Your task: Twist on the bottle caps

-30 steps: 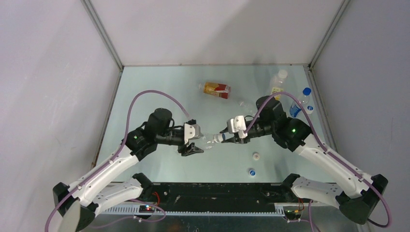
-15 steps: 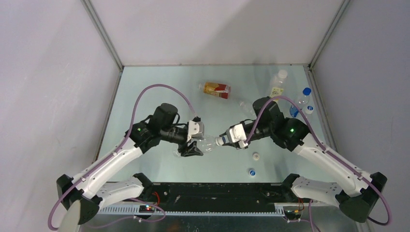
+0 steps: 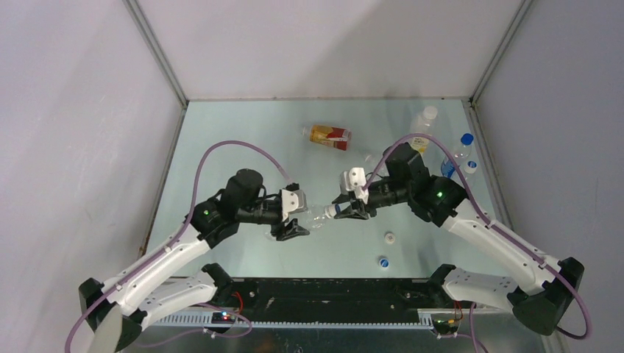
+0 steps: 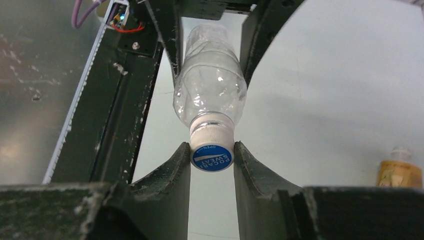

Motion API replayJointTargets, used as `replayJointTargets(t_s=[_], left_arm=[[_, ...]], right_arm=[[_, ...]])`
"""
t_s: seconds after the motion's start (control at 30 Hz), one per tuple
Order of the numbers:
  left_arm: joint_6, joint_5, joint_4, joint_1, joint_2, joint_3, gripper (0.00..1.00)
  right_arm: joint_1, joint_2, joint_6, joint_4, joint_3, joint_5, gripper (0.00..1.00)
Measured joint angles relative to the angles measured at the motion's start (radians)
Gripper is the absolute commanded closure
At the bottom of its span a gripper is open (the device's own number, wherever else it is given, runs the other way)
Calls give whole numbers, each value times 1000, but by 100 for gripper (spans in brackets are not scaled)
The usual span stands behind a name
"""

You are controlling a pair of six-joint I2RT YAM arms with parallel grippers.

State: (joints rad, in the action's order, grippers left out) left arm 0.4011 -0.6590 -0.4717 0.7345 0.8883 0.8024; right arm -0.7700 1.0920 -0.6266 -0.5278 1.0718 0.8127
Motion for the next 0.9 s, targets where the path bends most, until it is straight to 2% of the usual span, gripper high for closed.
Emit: replayJointTargets(t_s=[0.33,0.6,0.7,0.9], left_arm=[[23,230,62,87,-37,-31,99],[26,375,156,131,-54,-90,99],[27,447,180,146,-53,-90,100],[29,564,224,165,-53,-90,100]], right_arm=[[-5,10,370,64,2,-126,100],[-5,40,750,124,5,-226,100],[-8,62,890,105,42,-297,100],[-27,137,1071,0,170,-426,100]])
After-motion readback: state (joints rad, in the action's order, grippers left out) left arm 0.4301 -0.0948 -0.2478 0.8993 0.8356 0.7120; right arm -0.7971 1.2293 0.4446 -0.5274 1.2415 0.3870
